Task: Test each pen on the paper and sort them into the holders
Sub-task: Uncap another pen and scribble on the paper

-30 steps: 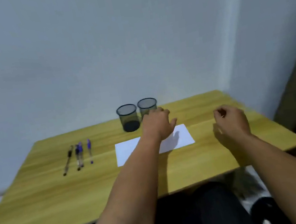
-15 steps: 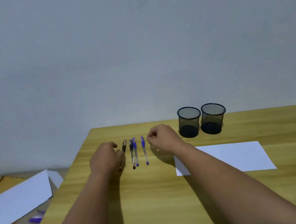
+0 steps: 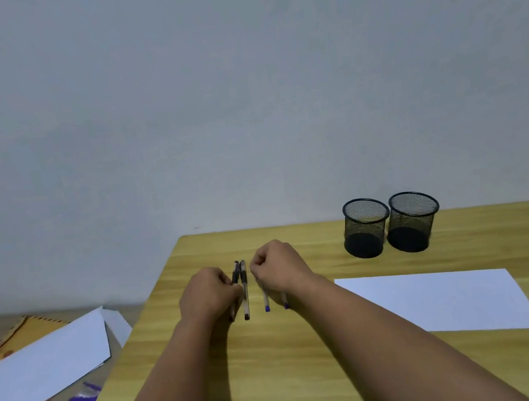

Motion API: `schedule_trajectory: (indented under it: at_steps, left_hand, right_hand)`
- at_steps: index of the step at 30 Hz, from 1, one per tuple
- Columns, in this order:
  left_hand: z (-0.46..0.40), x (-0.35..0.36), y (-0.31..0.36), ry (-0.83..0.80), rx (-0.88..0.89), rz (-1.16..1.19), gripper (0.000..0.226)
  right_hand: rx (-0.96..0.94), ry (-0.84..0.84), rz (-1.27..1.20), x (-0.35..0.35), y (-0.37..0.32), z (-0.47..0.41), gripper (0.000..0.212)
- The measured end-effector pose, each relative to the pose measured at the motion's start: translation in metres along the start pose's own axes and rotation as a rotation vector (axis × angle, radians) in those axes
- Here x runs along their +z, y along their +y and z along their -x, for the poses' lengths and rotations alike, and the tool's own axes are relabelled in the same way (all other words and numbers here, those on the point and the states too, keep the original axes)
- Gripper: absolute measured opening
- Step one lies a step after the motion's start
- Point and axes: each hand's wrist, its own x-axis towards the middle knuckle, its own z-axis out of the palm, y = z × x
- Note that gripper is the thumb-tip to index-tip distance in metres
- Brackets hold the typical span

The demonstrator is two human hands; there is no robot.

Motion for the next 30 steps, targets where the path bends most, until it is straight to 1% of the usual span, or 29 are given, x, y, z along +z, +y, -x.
schedule_trajectory:
  at_steps: [2, 4, 6, 7, 10, 13, 15, 16, 17, 18, 20, 22, 24, 27, 30]
  left_hand:
    - [0.003, -0.007, 0.003, -0.017, -0.034, 0.137, 0.017]
    - [0.007, -0.016, 0.011, -0.054, -0.051, 0.331, 0.021]
    - [0.016, -0.027, 0.024, -0.15, -0.045, 0.509, 0.021]
    - [0.023, -0.033, 0.032, -0.198, -0.038, 0.549, 0.019]
    - [0.041, -0.048, 0.055, -0.323, -0.004, 0.532, 0.016]
    - [0.055, -0.057, 0.076, -0.397, 0.006, 0.574, 0.022]
    - [0.06, -0.059, 0.087, -0.363, -0.019, 0.649, 0.037]
    - [0.061, -0.057, 0.093, -0.318, -0.021, 0.664, 0.039]
    - [0.061, -0.055, 0.097, -0.268, -0.005, 0.652, 0.036]
    - [0.061, -0.051, 0.101, -0.231, 0.022, 0.625, 0.031]
    - [0.062, -0.042, 0.11, -0.215, 0.098, 0.572, 0.022]
    - [0.064, -0.032, 0.121, -0.262, 0.178, 0.543, 0.022]
    - [0.068, -0.021, 0.132, -0.334, 0.239, 0.537, 0.022]
    - [0.072, -0.005, 0.148, -0.429, 0.3, 0.584, 0.02]
    - [0.072, 0.006, 0.161, -0.448, 0.366, 0.577, 0.014]
  right_hand:
    - [-0.004, 0.013, -0.037, -0.008, 0.001, 0.006, 0.022]
    - [-0.039, 0.012, -0.077, -0.015, 0.003, 0.014, 0.031]
    - [-0.119, -0.007, -0.063, -0.022, 0.005, 0.02, 0.038]
    - [-0.154, -0.018, -0.042, -0.026, 0.006, 0.024, 0.039]
    - [-0.193, -0.019, -0.015, -0.04, 0.009, 0.037, 0.036]
    - [-0.222, 0.089, 0.005, -0.056, 0.012, 0.05, 0.021]
    - [-0.21, 0.138, 0.021, -0.07, 0.016, 0.058, 0.016]
    - [-0.181, 0.145, 0.02, -0.077, 0.019, 0.062, 0.018]
    - [-0.145, 0.149, 0.001, -0.085, 0.022, 0.066, 0.019]
    - [-0.099, 0.153, -0.041, -0.093, 0.025, 0.07, 0.018]
    - [0.002, 0.16, -0.219, -0.109, 0.031, 0.076, 0.02]
    - [0.129, 0.134, -0.464, -0.125, 0.035, 0.083, 0.031]
    - [0.218, 0.12, -0.651, -0.139, 0.04, 0.089, 0.039]
    - [0.231, 0.133, -0.76, -0.153, 0.053, 0.095, 0.036]
    - [0.246, 0.117, -0.837, -0.16, 0.063, 0.099, 0.033]
